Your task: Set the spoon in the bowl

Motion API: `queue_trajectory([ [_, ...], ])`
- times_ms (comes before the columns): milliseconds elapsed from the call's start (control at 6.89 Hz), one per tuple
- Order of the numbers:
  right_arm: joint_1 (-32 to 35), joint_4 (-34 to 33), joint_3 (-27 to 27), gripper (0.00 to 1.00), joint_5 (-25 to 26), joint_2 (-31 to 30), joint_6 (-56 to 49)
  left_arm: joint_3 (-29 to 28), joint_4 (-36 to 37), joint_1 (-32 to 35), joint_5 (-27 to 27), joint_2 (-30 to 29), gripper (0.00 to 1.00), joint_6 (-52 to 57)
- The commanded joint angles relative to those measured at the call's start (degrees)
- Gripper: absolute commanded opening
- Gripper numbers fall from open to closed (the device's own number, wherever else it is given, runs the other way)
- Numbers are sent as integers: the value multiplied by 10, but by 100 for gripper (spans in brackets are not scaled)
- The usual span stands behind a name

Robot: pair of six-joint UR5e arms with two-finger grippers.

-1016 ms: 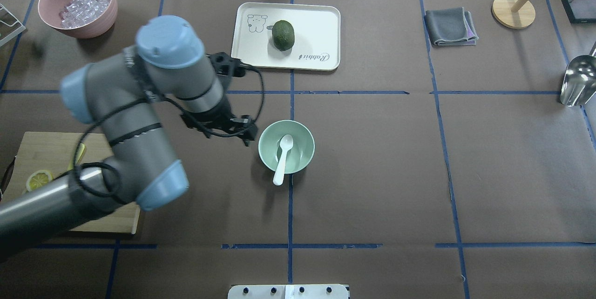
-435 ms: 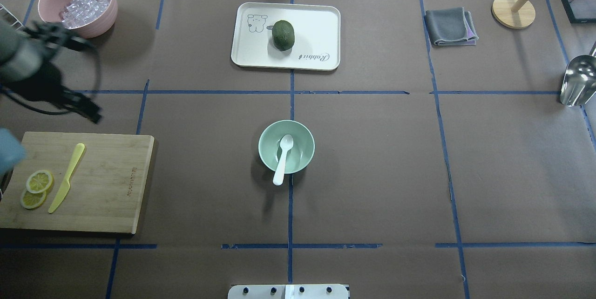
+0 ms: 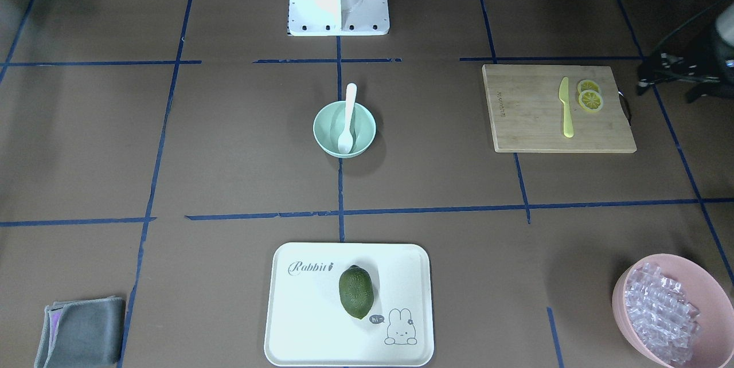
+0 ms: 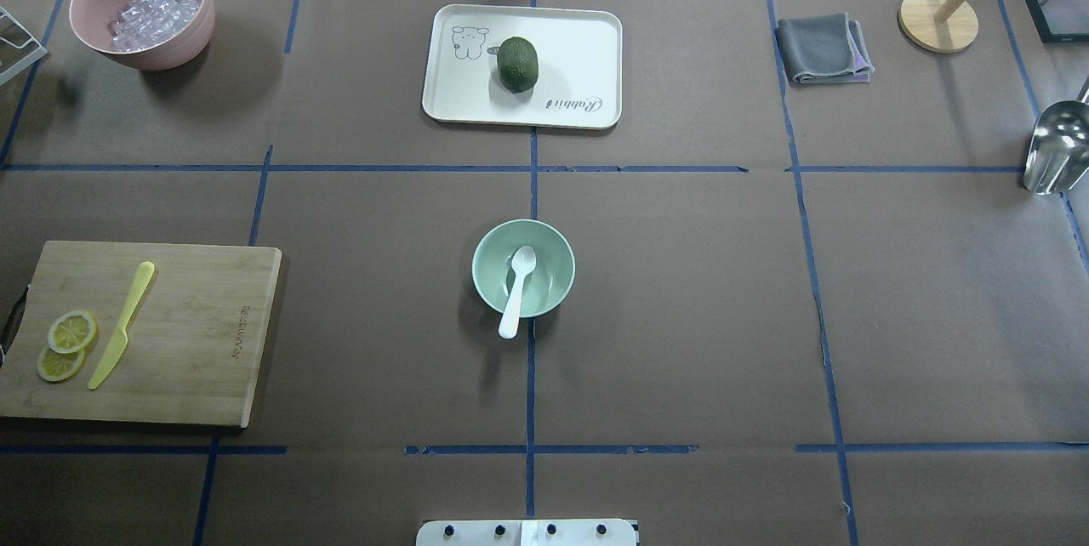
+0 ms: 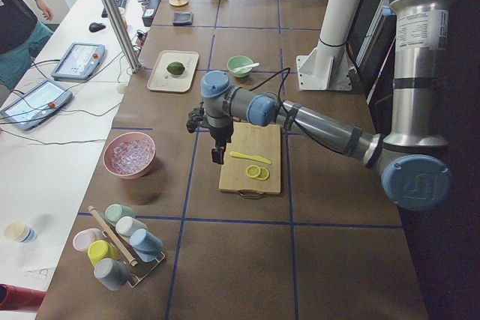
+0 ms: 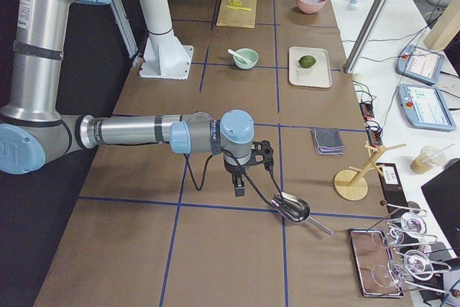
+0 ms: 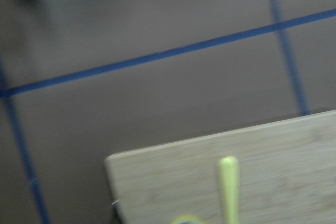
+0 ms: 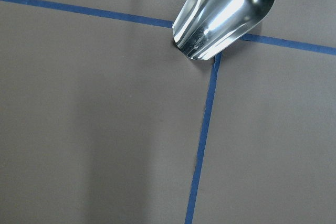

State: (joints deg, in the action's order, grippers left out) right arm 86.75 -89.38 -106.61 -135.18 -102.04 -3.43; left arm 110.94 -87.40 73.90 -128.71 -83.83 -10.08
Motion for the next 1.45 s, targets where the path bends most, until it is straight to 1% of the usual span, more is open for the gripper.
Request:
queue_trajectory([
  [0, 0, 0, 0, 100, 0, 0, 0, -58, -14, 114, 1, 31, 100, 76],
  [145, 0, 0, 0, 100, 0, 0, 0, -65, -9, 145, -53, 35, 100, 115],
  [290, 0, 0, 0, 100, 0, 0, 1, -64, -6, 172, -82, 41, 100, 138],
  [581, 0, 0, 0, 100, 0, 0, 1, -50, 44, 177, -95, 33, 100, 137],
  [1161, 0, -1, 1, 100, 1, -3, 3, -49, 36, 176, -95, 31, 100, 140],
  [1306, 0, -1, 1, 100, 0, -3, 3, -58, 36, 176, -95, 32, 100, 139],
])
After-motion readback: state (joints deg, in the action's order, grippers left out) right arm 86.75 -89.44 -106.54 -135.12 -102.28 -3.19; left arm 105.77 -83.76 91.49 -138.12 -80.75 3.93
